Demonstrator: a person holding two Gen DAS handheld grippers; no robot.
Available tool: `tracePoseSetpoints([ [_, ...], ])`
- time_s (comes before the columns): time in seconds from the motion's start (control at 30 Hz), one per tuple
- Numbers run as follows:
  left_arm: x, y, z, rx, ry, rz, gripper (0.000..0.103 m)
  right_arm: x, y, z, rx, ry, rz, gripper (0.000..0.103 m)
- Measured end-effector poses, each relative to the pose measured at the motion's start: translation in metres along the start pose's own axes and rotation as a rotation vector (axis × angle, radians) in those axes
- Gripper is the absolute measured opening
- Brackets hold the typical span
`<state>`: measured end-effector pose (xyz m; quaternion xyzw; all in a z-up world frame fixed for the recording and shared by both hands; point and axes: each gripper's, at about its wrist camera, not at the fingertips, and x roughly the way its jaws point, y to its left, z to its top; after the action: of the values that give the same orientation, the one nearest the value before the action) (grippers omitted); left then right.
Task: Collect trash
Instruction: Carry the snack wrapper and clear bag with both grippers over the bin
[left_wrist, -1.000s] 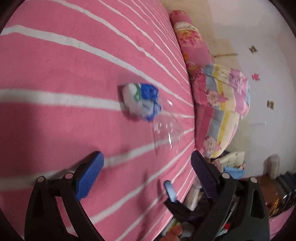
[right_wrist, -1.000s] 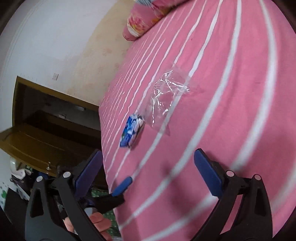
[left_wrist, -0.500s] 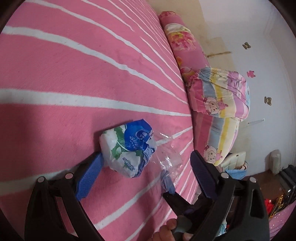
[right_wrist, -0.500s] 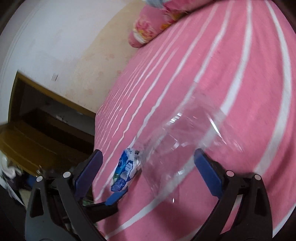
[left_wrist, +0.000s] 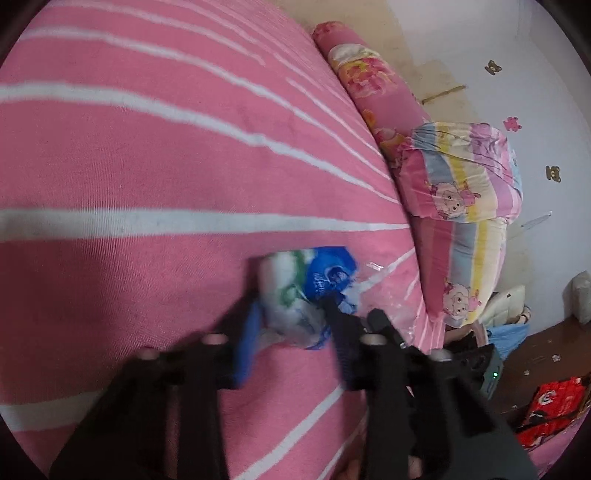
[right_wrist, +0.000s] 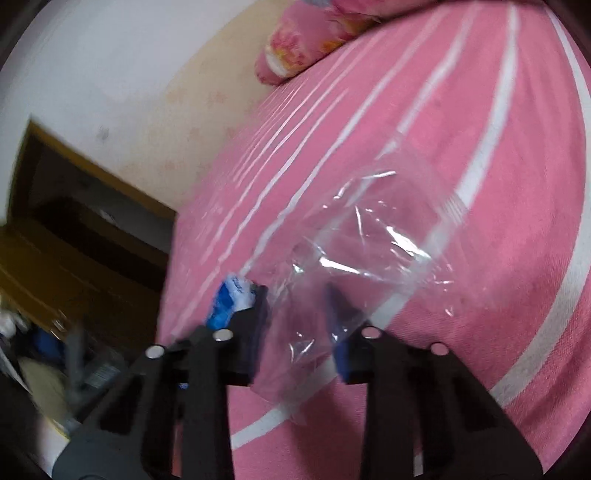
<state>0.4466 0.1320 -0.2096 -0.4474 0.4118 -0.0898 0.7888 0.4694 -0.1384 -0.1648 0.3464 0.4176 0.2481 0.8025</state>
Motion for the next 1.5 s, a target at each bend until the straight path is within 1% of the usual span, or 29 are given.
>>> tracePoseSetpoints([
  [0.03, -0.001, 0.002, 0.000, -0.008, -0.003, -0.004, 0.023, 0.000, -0.002, 0.001, 0.008, 0.002, 0.008, 0.027],
  [0.07, -0.002, 0.004, 0.000, -0.015, -0.002, -0.010, 0.023, 0.000, -0.001, 0.002, 0.004, 0.003, 0.008, 0.022],
  [0.1, -0.003, 0.003, 0.000, -0.021, 0.002, -0.014, 0.023, 0.000, -0.001, 0.001, -0.001, 0.006, 0.010, 0.021],
  [0.27, -0.007, 0.002, -0.004, -0.052, 0.013, -0.039, 0.021, -0.008, -0.001, 0.000, -0.001, -0.010, 0.047, 0.020],
  [0.4, -0.017, 0.000, -0.010, -0.086, 0.013, -0.084, 0.021, -0.023, 0.004, -0.008, -0.030, -0.032, 0.050, 0.020],
  [0.5, -0.027, -0.008, -0.014, -0.068, 0.005, -0.094, 0.021, -0.032, 0.014, -0.010, -0.072, -0.048, 0.038, 0.020],
  [0.63, -0.046, -0.023, -0.023, 0.013, -0.018, -0.074, 0.021, -0.047, 0.026, -0.018, -0.123, -0.069, 0.020, 0.020],
  [0.73, -0.060, -0.024, -0.031, 0.004, -0.033, -0.102, 0.021, -0.063, 0.033, -0.024, -0.125, -0.085, 0.019, 0.020],
  [0.83, -0.071, -0.028, -0.046, 0.002, -0.039, -0.103, 0.021, -0.081, 0.037, -0.031, -0.138, -0.102, 0.009, 0.020],
  [0.87, -0.074, -0.031, -0.053, -0.003, -0.041, -0.106, 0.021, -0.089, 0.039, -0.034, -0.143, -0.109, 0.001, 0.020],
  [0.97, -0.082, -0.041, -0.077, -0.023, -0.042, -0.157, 0.021, -0.118, 0.042, -0.048, -0.118, -0.123, -0.001, 0.020],
  [1.03, -0.088, -0.048, -0.092, -0.023, -0.040, -0.180, 0.021, -0.143, 0.042, -0.061, -0.093, -0.134, 0.000, 0.020],
  [1.1, -0.097, -0.057, -0.113, -0.027, -0.033, -0.217, 0.021, -0.177, 0.044, -0.081, -0.085, -0.149, -0.012, 0.020],
  [1.13, -0.102, -0.059, -0.123, -0.032, -0.034, -0.232, 0.021, -0.185, 0.044, -0.085, -0.086, -0.152, -0.014, 0.020],
  [1.23, -0.119, -0.066, -0.161, -0.083, -0.022, -0.308, 0.021, -0.231, 0.041, -0.109, -0.080, -0.151, -0.026, 0.020],
  [1.27, -0.126, -0.069, -0.180, -0.097, -0.016, -0.333, 0.021, -0.246, 0.039, -0.115, -0.072, -0.147, -0.023, 0.020],
  [1.33, -0.138, -0.078, -0.207, -0.100, -0.009, -0.364, 0.021, -0.275, 0.036, -0.126, -0.058, -0.126, -0.007, 0.020],
  [1.4, -0.149, -0.088, -0.230, -0.088, -0.008, -0.372, 0.021, -0.310, 0.037, -0.138, -0.073, -0.138, -0.010, 0.020],
  [1.47, -0.156, -0.098, -0.252, -0.094, 0.000, -0.402, 0.021, -0.338, 0.036, -0.149, -0.101, -0.150, -0.021, 0.020],
  [1.5, -0.161, -0.103, -0.264, -0.093, 0.004, -0.404, 0.021, -0.357, 0.034, -0.156, -0.119, -0.158, -0.030, 0.020],
])
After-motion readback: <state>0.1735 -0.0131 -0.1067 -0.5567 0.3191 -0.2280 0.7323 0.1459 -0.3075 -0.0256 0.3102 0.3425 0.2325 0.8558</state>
